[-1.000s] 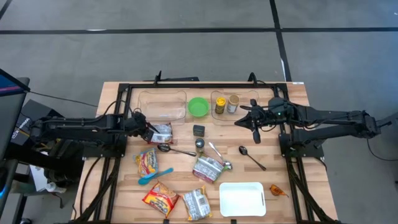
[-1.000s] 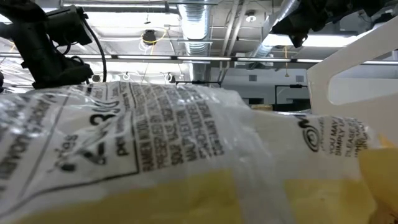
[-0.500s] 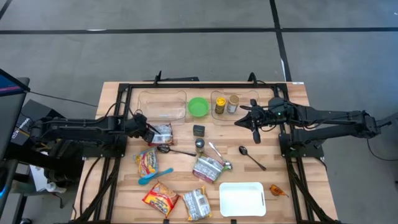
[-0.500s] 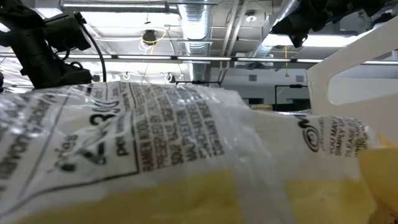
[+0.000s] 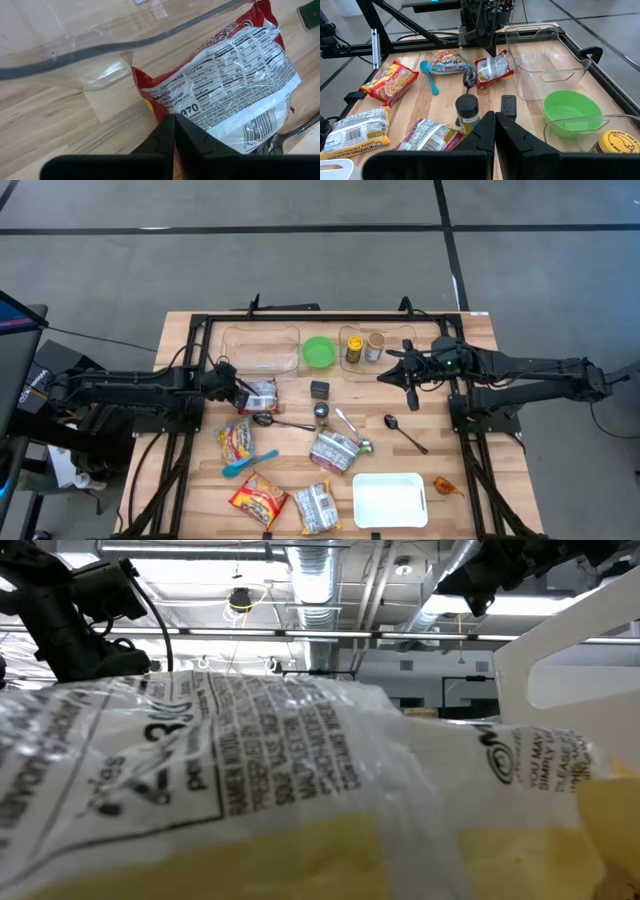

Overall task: Pick & Place Food Item
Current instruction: Put the red noodle pack in the left transparent bin

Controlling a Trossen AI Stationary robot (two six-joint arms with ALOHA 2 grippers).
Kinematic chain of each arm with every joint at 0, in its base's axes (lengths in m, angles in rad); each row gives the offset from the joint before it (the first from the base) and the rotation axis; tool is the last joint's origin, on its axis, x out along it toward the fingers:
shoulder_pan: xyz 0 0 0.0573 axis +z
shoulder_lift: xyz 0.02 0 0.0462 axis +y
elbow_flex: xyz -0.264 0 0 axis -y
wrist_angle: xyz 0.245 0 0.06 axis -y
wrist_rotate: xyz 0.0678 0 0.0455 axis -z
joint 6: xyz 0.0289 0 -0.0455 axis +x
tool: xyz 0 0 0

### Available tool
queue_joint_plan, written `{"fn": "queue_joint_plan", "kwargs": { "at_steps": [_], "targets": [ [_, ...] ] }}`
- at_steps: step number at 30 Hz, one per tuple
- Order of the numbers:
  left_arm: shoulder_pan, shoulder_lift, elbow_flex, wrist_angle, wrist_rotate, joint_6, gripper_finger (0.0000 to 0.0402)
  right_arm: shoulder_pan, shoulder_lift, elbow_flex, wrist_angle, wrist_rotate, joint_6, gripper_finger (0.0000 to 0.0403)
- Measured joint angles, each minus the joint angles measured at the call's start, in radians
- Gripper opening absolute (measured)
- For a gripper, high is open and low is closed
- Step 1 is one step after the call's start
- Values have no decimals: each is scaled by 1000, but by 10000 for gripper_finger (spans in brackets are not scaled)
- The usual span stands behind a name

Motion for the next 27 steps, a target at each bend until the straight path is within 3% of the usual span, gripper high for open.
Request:
{"fn": "queue_joint_plan", "kwargs": {
  "at_steps": [14,27],
  "targets": [
    [-33,-14,1,39,-4,0,0,0,0,0,0,0,-5,5],
    [-86,-169,2,77,-3,0,0,0,0,0,-2,0,-6,5]
  ]
}}
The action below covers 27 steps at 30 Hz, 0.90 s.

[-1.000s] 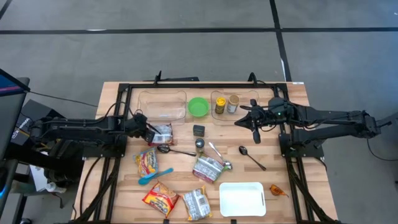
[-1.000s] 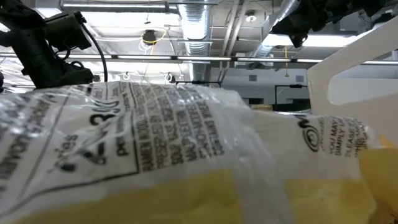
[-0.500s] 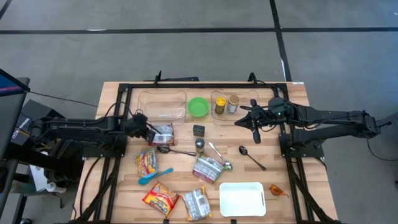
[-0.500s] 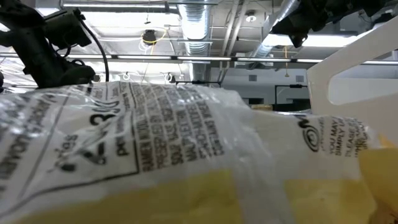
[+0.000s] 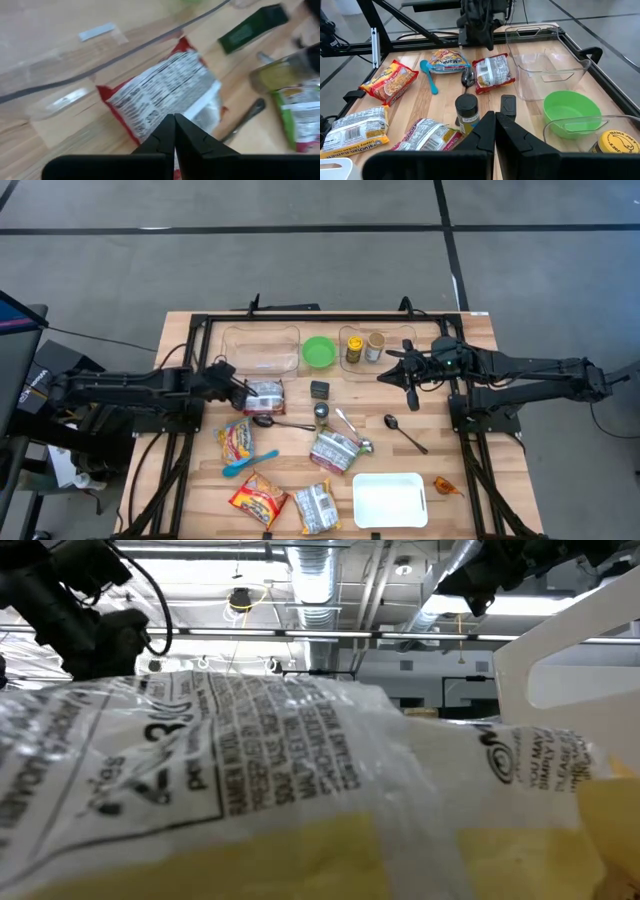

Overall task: Pick & Place Food Item
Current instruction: Put the red noodle pack in the left transparent bin

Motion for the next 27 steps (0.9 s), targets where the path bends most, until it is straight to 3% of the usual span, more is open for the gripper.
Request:
{"fn": "queue_joint_plan", "kwargs": {
  "at_steps": [5,14,22,27],
  "targets": [
    [-5,-45,0,-8,-4,0,0,0,0,0,-6,0,0,5],
    [-5,4,0,-145,-12,-96,0,0,0,0,-18,0,1,5],
    [-4,74,0,-110,-14,-109,6,0,0,0,-21,0,1,5],
    [6,122,0,-76,-14,-108,36,0,0,0,-21,0,3,5]
  ]
}}
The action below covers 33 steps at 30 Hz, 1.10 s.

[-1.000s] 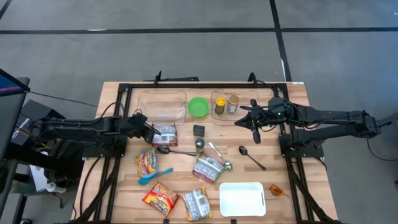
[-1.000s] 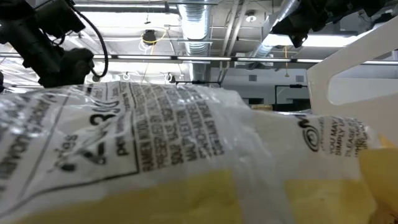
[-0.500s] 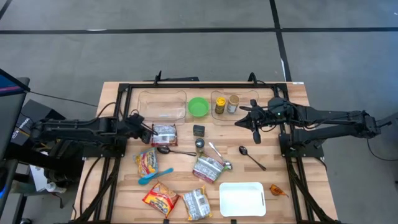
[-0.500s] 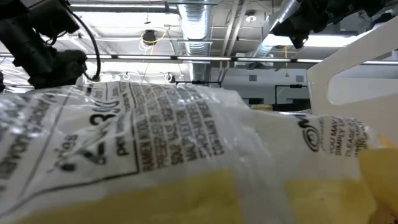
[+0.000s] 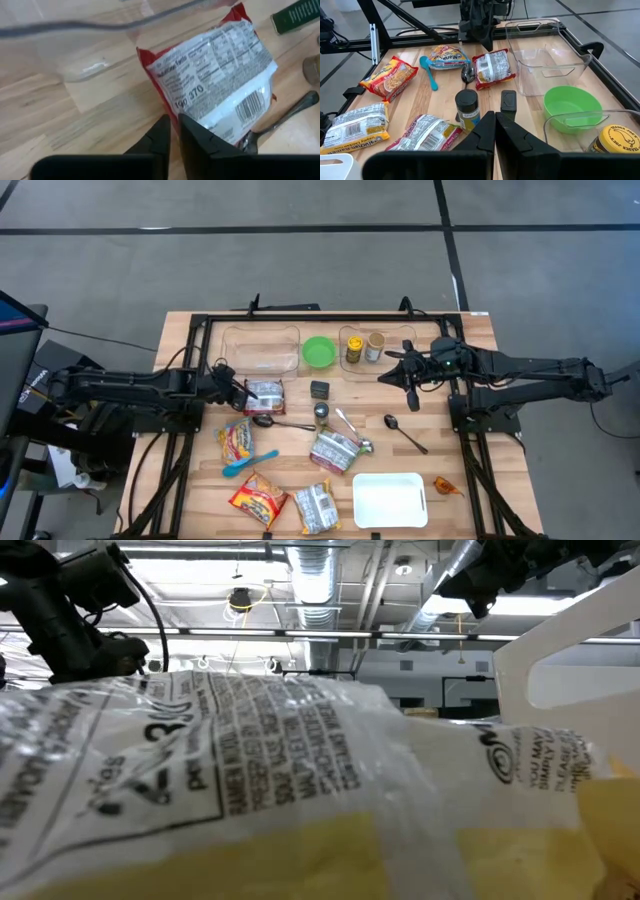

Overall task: Pick & Place Food Item
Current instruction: Put the red noodle pack in the left transparent bin

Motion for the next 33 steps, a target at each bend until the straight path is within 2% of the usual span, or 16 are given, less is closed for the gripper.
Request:
{"fn": "queue_joint_plan", "kwargs": {
  "at_steps": [8,13,33],
  "targets": [
    [70,12,0,21,18,1,116,0,0,0,0,0,0,5],
    [104,15,0,21,28,1,141,0,0,0,0,0,0,5],
    [108,15,0,46,32,3,122,0,0,0,0,0,0,5]
  ]
}}
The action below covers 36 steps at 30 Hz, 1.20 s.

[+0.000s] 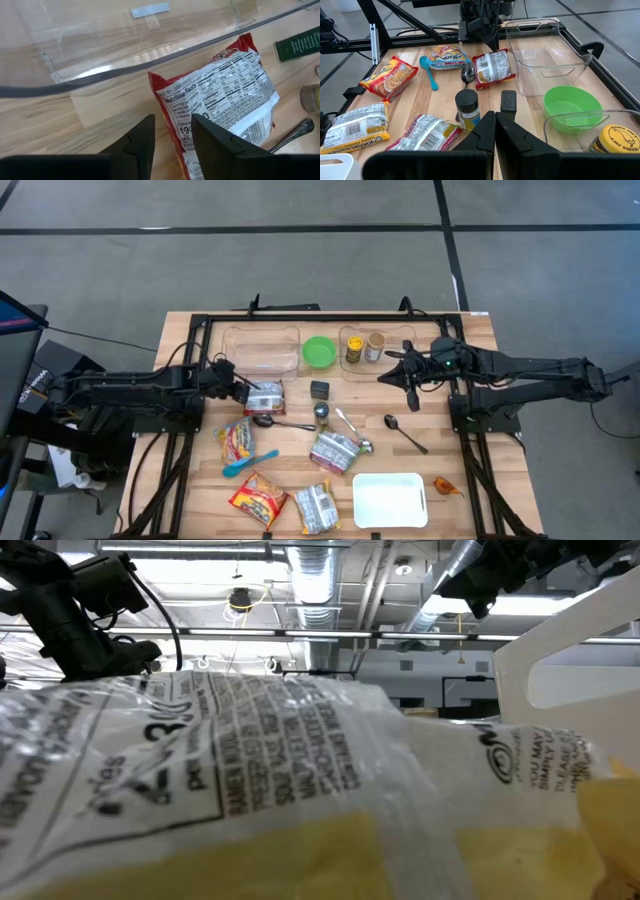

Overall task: Pick & Place Food Item
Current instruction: Put the red noodle pack in the left transparent bin

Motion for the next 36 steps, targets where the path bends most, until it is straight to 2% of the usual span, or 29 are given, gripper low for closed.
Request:
{"fn": "queue_joint_plan", "kwargs": {
  "at_steps": [6,11,16,22,36],
  "targets": [
    [0,0,-4,7,5,-9,121,0,0,0,0,0,0,5],
    [0,0,-103,159,85,-28,125,0,0,0,0,0,0,5],
    [0,-3,-158,262,82,-33,125,0,0,0,0,0,0,5],
    [0,-3,-160,270,82,-36,119,0,0,0,0,0,0,5],
    [0,-3,-160,269,77,-29,34,0,0,0,0,0,0,5]
  ]
}}
